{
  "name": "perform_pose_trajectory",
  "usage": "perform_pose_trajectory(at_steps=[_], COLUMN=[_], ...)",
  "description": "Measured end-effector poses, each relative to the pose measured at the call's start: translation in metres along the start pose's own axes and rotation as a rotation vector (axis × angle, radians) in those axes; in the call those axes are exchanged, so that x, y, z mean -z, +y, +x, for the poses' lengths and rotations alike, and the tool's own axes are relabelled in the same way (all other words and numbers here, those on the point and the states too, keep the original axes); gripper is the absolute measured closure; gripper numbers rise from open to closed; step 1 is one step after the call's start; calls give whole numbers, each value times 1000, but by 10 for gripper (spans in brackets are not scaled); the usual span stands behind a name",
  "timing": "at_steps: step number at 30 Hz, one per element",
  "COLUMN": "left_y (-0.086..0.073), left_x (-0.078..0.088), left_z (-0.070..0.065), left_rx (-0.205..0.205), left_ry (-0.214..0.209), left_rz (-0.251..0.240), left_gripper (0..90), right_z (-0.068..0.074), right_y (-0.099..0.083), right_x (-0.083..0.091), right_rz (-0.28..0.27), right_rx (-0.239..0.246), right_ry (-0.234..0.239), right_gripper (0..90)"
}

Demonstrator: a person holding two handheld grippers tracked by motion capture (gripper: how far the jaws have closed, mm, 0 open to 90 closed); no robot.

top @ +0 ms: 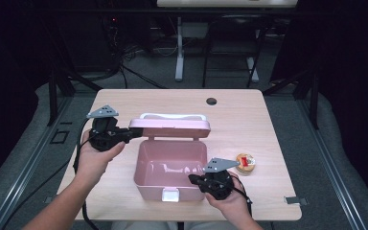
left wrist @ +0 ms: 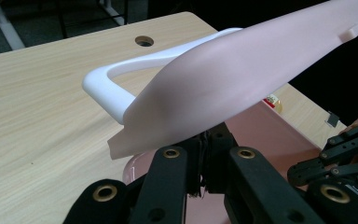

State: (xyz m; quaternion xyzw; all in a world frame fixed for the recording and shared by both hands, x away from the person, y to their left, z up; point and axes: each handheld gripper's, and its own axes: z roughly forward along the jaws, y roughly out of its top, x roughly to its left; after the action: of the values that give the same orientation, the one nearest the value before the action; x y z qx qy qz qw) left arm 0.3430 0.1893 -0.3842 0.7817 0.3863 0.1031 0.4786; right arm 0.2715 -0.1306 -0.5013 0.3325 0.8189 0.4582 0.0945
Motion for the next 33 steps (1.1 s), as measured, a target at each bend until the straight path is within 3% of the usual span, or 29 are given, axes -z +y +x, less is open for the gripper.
perform_pose_trajectory(at_steps=[33], left_y=[3], left_x=[-1], left_z=[18], left_rx=[30], left_ry=[61], left_rz=[-7], left_gripper=[865], right_z=[0], right_y=[-1], right_x=[-1], right_rz=[-15], right_rx=[-22], right_ry=[9], right_gripper=[900])
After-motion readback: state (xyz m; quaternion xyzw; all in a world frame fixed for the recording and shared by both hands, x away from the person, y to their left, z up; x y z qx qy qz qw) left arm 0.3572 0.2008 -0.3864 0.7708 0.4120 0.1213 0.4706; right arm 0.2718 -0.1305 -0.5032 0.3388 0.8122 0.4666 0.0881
